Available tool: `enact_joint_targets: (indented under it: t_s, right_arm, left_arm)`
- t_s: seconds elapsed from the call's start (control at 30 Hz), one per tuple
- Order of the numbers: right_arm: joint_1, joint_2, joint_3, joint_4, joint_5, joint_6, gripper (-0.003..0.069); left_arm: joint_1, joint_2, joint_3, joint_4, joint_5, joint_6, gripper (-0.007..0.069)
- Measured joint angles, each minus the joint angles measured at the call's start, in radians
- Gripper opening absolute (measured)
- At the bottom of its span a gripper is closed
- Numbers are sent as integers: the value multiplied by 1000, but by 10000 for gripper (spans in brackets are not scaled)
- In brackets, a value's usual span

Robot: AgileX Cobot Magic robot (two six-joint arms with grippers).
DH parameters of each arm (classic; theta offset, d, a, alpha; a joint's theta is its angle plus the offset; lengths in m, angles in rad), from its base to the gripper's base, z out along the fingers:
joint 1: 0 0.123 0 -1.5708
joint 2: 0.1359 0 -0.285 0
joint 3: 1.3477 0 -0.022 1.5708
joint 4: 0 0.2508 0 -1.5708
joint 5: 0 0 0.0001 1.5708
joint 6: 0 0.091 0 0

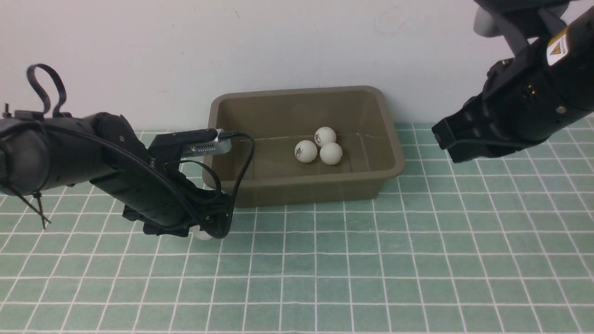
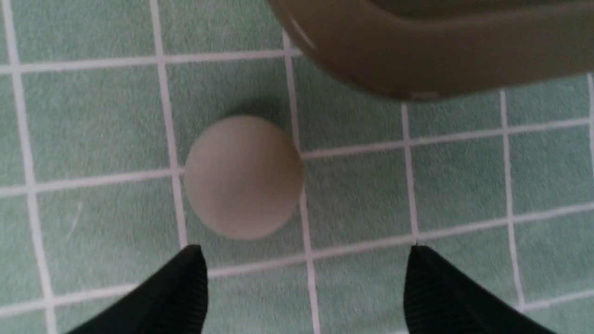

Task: Put the table tennis balls in the box on the green coffee tablecloth.
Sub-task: 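Reach for and grasp a ping pong ball on the table beside the basket, then drop the ball into the bin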

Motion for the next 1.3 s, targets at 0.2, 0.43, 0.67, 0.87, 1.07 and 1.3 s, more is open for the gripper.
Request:
enact_joint_targets:
  t_s: [0.2,0.43,0.67,0.87,1.07,1.3]
  right_arm:
    - [0,0,0,29,-2,0,-18]
    - [0,0,0,45,-3,0,-18]
    - [0,0,0,48,23,0,-18]
    - [0,0,0,48,29,0,-18]
    - [0,0,0,48,33,6,-18]
    - [0,-68,29,48,49,33,-18]
  left_arm:
    - [0,89,0,-55,-101,99,588]
    - [0,119,0,-69,-136,116,422]
    - [0,-14,-20,33,16,102,335]
    - [-25,-150,-234,43,238,17,335]
    - [-121,5,-487,36,251,-33,335]
    - [-141,306,-767,35,250,-111,335]
